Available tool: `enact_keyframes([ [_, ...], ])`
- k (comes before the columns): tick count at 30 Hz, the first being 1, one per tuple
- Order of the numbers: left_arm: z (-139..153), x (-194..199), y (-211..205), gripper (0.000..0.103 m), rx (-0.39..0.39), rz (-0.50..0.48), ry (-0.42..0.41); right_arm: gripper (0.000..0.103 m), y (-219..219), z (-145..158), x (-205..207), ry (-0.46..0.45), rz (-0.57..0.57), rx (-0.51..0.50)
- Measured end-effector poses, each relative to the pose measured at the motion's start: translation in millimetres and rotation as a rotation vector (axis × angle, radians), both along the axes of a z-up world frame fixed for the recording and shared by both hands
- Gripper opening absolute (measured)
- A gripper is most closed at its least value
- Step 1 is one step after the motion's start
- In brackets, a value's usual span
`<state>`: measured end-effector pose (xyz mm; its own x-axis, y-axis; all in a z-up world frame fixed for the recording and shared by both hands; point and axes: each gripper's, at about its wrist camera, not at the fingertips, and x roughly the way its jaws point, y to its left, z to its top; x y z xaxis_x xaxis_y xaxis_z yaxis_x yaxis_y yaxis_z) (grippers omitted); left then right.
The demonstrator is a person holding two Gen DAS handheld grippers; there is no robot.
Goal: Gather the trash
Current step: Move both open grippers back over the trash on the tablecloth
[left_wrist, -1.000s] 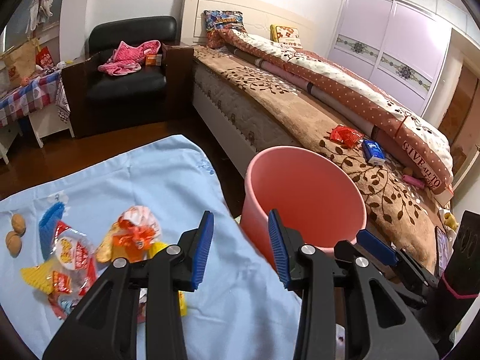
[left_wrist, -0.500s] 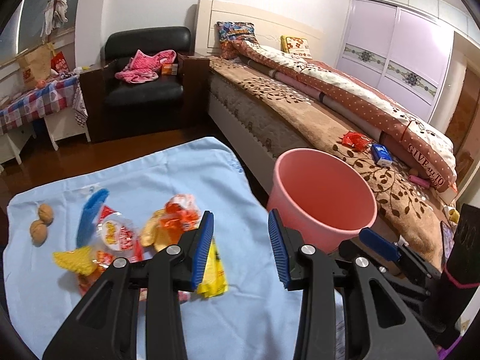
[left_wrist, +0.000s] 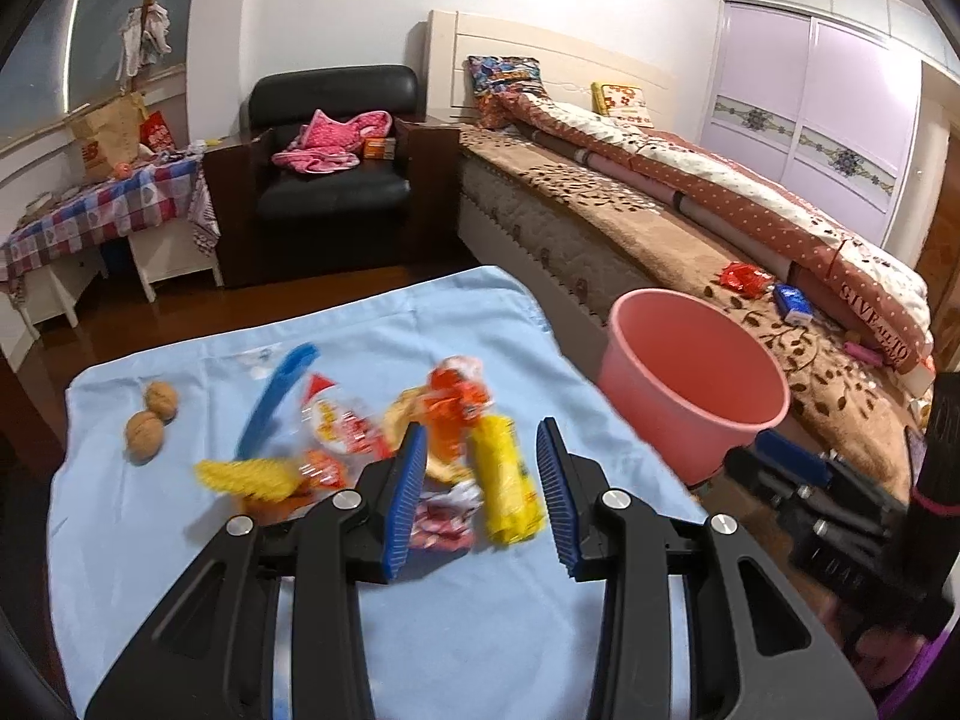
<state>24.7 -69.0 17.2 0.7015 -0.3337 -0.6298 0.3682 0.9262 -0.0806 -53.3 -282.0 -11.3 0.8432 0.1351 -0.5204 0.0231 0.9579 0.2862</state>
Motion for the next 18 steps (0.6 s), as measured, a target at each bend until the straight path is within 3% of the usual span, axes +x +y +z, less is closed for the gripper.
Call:
enact_keyframes([
  [8,-18,-16,35,0.038,0.052,0.048,0.016,0.053,8,-9,7,0.034,0.038,0.001],
  [18,-38,-17,55,0.038,0.036,0.064,0.082,0.053,24,-19,15,0.070,0.076,-0.023],
])
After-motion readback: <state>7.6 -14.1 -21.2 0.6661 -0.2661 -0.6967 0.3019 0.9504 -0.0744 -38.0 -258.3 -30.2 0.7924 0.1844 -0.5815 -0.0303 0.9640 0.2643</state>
